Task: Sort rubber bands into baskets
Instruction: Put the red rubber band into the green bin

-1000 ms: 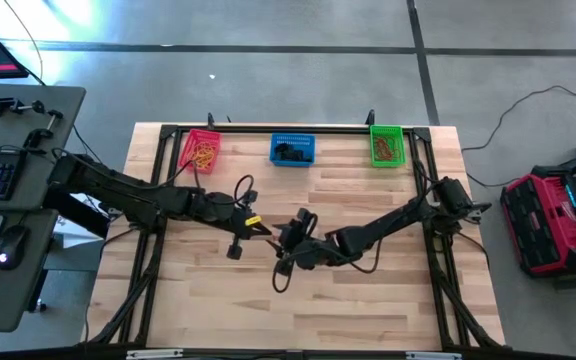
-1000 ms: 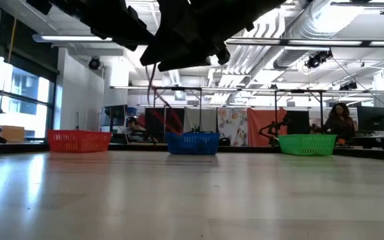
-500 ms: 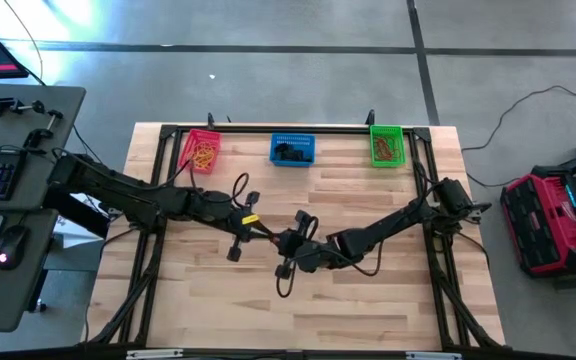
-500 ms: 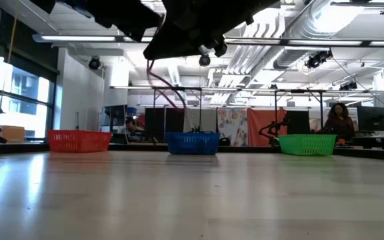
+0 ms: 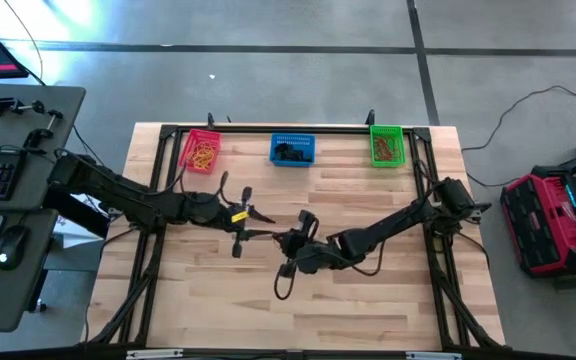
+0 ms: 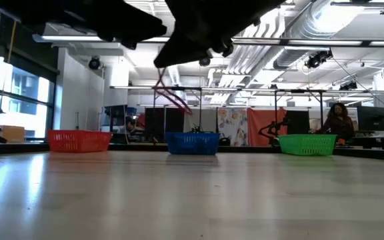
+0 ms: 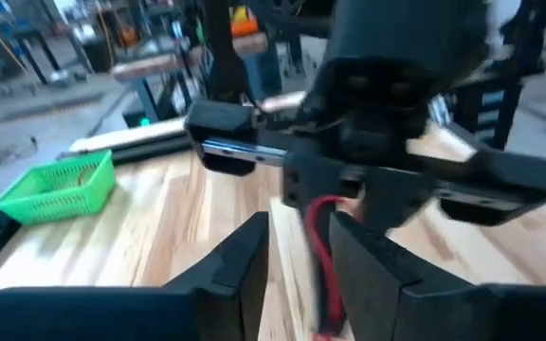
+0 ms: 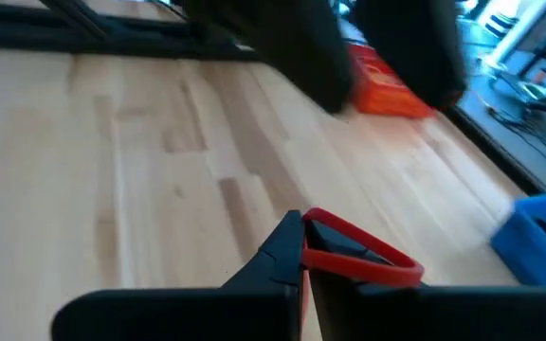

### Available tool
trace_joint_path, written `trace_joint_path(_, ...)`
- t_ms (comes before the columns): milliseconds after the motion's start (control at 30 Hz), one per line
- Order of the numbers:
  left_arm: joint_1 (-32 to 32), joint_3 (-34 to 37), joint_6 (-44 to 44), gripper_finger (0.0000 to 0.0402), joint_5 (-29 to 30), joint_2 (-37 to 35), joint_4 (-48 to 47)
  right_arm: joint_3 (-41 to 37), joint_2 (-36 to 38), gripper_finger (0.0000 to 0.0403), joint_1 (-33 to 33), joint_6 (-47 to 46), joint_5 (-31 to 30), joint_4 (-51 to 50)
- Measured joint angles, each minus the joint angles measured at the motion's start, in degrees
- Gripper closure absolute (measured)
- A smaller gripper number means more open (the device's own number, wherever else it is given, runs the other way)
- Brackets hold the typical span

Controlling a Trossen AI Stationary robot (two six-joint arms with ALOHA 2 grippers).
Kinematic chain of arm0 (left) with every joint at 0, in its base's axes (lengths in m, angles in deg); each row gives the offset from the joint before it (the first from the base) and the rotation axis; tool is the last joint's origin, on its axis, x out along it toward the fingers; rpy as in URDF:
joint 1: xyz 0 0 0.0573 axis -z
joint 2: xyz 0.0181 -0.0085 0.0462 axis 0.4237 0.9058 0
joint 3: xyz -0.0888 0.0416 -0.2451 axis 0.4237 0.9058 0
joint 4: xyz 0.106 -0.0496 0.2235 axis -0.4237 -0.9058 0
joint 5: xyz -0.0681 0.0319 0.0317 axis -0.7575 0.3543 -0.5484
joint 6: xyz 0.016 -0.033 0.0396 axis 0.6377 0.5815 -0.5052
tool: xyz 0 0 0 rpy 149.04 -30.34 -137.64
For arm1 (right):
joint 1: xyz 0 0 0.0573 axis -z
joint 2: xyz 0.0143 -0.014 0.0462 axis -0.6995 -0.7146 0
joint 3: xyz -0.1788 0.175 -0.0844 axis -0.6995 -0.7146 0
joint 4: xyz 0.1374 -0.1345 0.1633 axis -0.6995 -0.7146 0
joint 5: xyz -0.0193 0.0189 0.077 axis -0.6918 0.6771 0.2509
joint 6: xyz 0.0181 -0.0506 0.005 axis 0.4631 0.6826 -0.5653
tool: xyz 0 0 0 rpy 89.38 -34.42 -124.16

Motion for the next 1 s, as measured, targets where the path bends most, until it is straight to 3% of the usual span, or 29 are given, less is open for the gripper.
trace_joint_path(267,-0.1,6.9,1.9,0.0289,-0.1,0.0,15.9,0.0,8.1,0.0402,2.9,-3.5,-5.6,-18.1)
trace_joint_path(600,-0.1,7.1,2.0,0.0289,0.0,0.0,15.5,0.0,18.8,0.0403,13.0,-5.3,-9.2,-41.6)
trace_joint_path(1000,-0.1,7.1,3.1,0.0289,0.0,0.0,15.0,0.0,27.1,0.0403,25.5,-15.0,-14.8,-64.1)
